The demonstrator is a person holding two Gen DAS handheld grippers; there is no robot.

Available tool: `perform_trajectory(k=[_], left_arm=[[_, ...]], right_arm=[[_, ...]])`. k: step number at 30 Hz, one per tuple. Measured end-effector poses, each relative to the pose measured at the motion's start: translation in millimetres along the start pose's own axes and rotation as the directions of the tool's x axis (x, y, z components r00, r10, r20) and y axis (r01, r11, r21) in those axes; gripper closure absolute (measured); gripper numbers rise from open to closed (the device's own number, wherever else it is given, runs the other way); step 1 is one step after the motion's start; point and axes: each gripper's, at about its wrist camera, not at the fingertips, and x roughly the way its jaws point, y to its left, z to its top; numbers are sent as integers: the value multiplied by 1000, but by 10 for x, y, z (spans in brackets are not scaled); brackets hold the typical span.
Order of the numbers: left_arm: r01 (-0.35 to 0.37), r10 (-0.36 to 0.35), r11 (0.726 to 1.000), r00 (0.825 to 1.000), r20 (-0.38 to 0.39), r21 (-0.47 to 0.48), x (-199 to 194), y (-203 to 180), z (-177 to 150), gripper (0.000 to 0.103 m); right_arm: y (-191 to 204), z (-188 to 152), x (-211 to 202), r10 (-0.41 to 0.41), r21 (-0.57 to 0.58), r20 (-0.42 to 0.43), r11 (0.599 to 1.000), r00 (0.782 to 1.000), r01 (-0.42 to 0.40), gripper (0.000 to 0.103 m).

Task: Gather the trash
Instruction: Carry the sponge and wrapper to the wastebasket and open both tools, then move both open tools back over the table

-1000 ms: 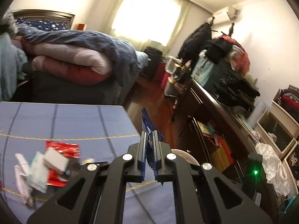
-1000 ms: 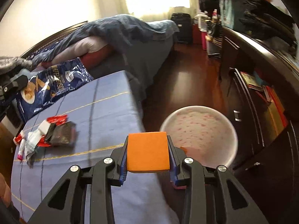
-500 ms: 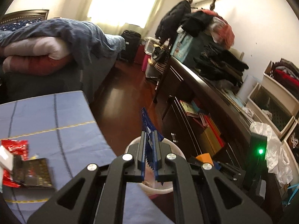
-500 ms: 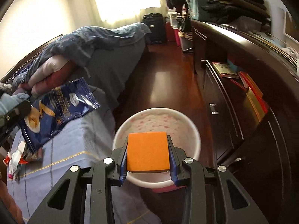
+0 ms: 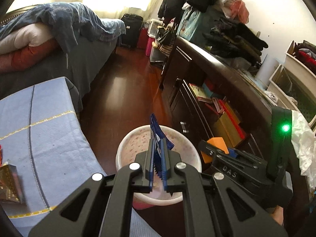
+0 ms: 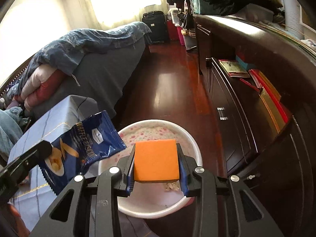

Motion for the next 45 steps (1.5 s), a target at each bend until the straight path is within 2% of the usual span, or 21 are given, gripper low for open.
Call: perform_trajectory(k=[6, 9, 11, 12, 19, 22, 28, 31, 34, 37, 40, 45], left_arm=[[-6, 6, 1000, 1000, -19, -5, 136, 7, -19, 94], [-2, 2, 1000, 1000, -18, -15, 173, 1, -15, 85], [0, 0, 1000, 1000, -17, -17, 188, 5, -15, 73], [3, -4, 1000, 1000, -15, -19, 190, 6, -14, 70], [6, -6, 1000, 1000, 6, -27, 129, 12, 3, 63], [1, -1, 1000, 1000, 14, -29, 70, 21, 17, 61], [-69, 70, 997, 997, 41, -26, -139, 65, 31, 55], [-127, 129, 991, 991, 40, -36, -272, 139, 37, 53], [-175, 178, 983, 983, 51, -59, -445, 266, 34, 51], [-231, 237, 970, 969, 73, -78, -653, 393, 25, 44], [-283, 293, 953, 952, 91, -104, -882, 561, 5, 42], [-380, 400, 909, 911, 100, -173, -1268, 928, -71, 34]], right_arm=[[-7, 36, 156, -19, -8, -1, 1000, 1000, 19, 66], [-36, 45, 186, -20, -2, -1, 1000, 1000, 20, 62], [-55, 48, 191, -26, 1, 2, 1000, 1000, 26, 60], [-63, 48, 194, -27, 1, 1, 1000, 1000, 27, 59], [-55, 48, 137, -36, 3, 1, 999, 999, 36, 58], [-33, 38, 58, -38, 0, 13, 999, 999, 38, 53], [83, 8, -120, -27, -9, 25, 1000, 999, 27, 47], [194, -18, -224, -24, -21, 34, 999, 999, 25, 42], [344, -52, -338, -8, -43, 45, 999, 999, 10, 35], [525, -90, -439, 11, -75, 52, 997, 999, -7, 30], [733, -139, -531, 42, -105, 51, 994, 998, -36, 25], [1126, -247, -659, 99, -169, 39, 981, 994, -91, 20]])
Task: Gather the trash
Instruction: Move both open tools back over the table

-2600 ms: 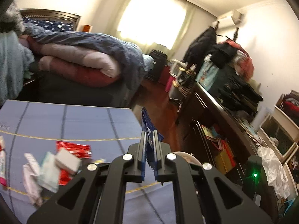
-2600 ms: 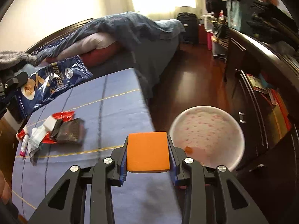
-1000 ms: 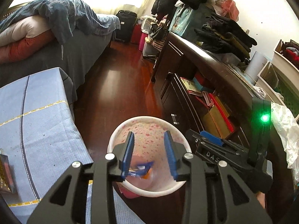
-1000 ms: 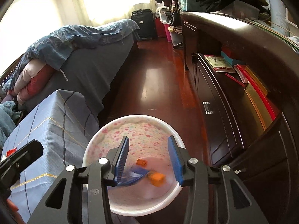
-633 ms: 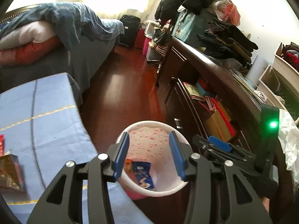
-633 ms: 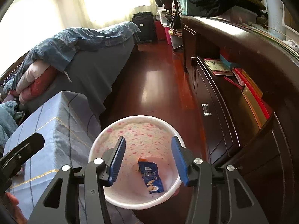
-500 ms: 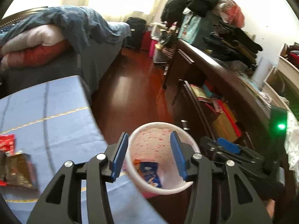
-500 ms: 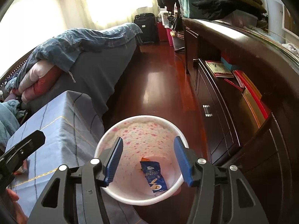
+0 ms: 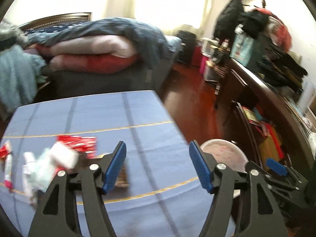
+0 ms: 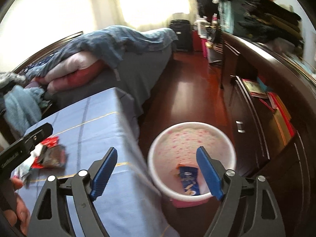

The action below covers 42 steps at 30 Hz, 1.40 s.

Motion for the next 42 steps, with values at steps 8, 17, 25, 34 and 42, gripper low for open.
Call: perform_trajectory(k=[8, 17, 25, 34, 42], left_arm=[[-189, 195, 975, 980, 36, -116, -349, 966, -6, 21], [-470, 491, 841, 871, 16, -267, -724, 2235, -65, 6], [-598, 602, 746, 794, -86, -294, -445, 2902, -63, 4], [-625, 600, 711, 778, -185, -321, 14, 3256, -103, 4], [-593, 574, 728, 801, -167, -343, 38, 3310, -150, 19]], right_arm=[[742, -64, -83, 97, -115, -19, 988, 995, -99, 18], [1618, -223, -105, 189, -249, -58, 948, 980, -198, 16], [2065, -349, -69, 218, -308, -96, 921, 971, -237, 16], [2278, -398, 42, 213, -335, -123, 911, 969, -242, 16], [2449, -445, 129, 223, -352, -147, 899, 964, -262, 16]])
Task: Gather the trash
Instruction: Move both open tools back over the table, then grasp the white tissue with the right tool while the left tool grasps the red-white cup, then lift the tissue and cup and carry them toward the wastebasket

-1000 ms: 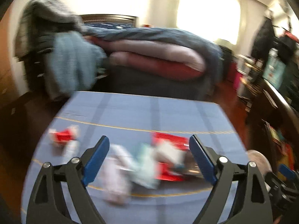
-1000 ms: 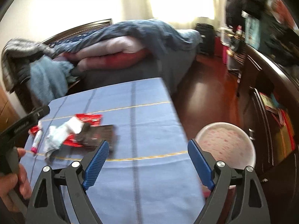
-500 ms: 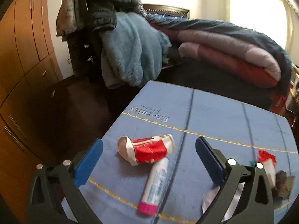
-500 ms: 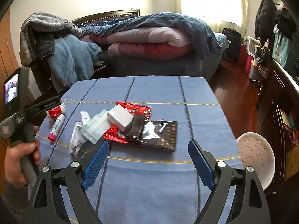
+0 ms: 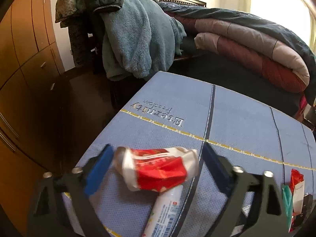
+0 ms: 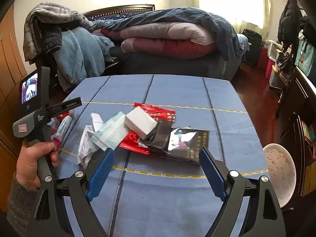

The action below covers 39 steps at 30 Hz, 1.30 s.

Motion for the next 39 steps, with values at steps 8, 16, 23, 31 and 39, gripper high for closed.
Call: perform_trajectory(k=[8, 16, 23, 31, 39], left_arm=[[76, -75, 996, 997, 13, -47, -85, 157, 6, 29], [115, -111, 992, 992, 67, -54, -346, 358, 48, 30], [147, -141, 987, 985, 102, -58, -500, 515, 87, 29], [210, -200, 975, 972, 126, -70, -712, 589, 81, 30], [261, -253, 965, 955, 155, -37, -1091, 446, -18, 29]], right_arm=[[487, -70, 86, 136, -52, -45, 989, 990, -138, 16], [979, -154, 437, 228, -64, -135, 969, 964, -238, 32], [1046, -101, 683, 213, -22, -152, 976, 965, -219, 71], [991, -125, 467, 238, -60, -128, 967, 963, -247, 87], [698, -165, 19, 267, -44, -65, 962, 962, -270, 87]])
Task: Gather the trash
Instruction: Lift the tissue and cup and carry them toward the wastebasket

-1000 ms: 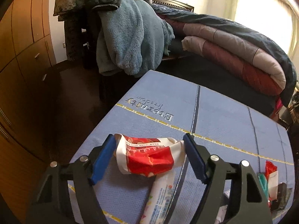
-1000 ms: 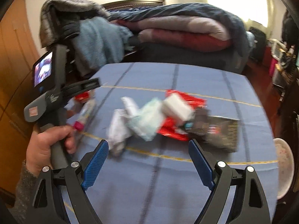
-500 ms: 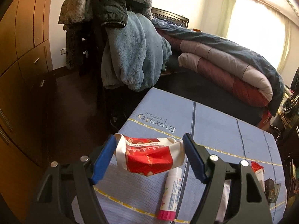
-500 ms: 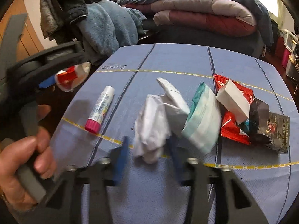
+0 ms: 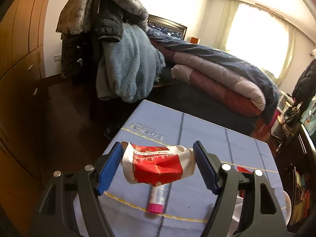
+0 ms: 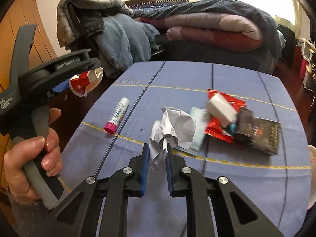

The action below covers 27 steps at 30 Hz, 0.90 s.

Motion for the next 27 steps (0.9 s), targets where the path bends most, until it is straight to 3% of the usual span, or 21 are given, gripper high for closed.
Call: perform_trajectory(k=[8, 27], left_arm=[[63, -64, 996, 998, 8, 63, -249, -452, -77, 29], [206, -209, 955, 978, -12, 213, -547, -1523, -360, 29]], right_arm=[[-343, -140, -500, 13, 68, 68, 998, 998, -18, 87], [-1196, -410, -1199, -104, 232, 166, 971, 981, 64, 87]])
